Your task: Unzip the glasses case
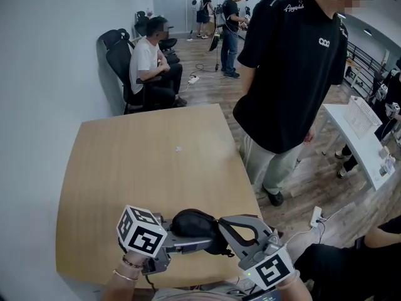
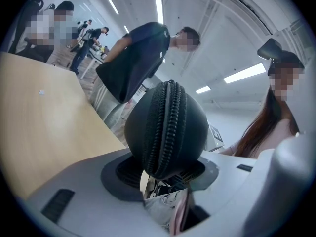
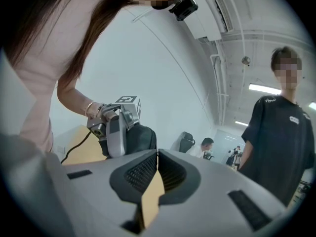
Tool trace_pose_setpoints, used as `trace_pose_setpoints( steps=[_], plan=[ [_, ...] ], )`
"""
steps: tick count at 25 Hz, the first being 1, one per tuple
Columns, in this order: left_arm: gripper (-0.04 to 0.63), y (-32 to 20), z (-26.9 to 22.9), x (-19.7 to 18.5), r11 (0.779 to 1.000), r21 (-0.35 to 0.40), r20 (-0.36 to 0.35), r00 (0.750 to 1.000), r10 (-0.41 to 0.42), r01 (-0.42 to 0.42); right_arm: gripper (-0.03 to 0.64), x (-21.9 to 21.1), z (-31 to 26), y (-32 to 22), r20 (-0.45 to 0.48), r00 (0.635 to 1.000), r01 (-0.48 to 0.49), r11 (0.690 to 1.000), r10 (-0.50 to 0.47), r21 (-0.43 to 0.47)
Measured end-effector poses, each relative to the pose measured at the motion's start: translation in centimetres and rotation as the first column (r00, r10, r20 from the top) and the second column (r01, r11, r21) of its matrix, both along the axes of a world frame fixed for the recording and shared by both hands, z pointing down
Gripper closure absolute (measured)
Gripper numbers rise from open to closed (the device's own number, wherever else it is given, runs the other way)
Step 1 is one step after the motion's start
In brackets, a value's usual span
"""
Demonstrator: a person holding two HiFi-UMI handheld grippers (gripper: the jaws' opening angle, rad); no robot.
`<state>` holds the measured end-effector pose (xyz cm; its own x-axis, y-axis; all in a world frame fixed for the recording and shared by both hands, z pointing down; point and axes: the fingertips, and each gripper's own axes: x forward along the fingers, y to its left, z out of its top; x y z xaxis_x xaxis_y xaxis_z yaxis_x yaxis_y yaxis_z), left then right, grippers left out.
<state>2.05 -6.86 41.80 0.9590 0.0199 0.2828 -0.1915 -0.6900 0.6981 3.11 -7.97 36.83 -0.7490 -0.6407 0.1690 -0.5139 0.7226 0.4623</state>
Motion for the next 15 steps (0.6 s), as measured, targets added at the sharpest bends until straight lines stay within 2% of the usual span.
trace_pose_setpoints(
  steps=[15],
  plan=[
    [0.403,0.65,0.63,0.55,1.0,-0.005,0.03,0.999,0.029,-0.029,0.601,-0.01,0.17,0.39,-0.014,1.0,0.019,1.0,-0.019,0.002]
  ],
)
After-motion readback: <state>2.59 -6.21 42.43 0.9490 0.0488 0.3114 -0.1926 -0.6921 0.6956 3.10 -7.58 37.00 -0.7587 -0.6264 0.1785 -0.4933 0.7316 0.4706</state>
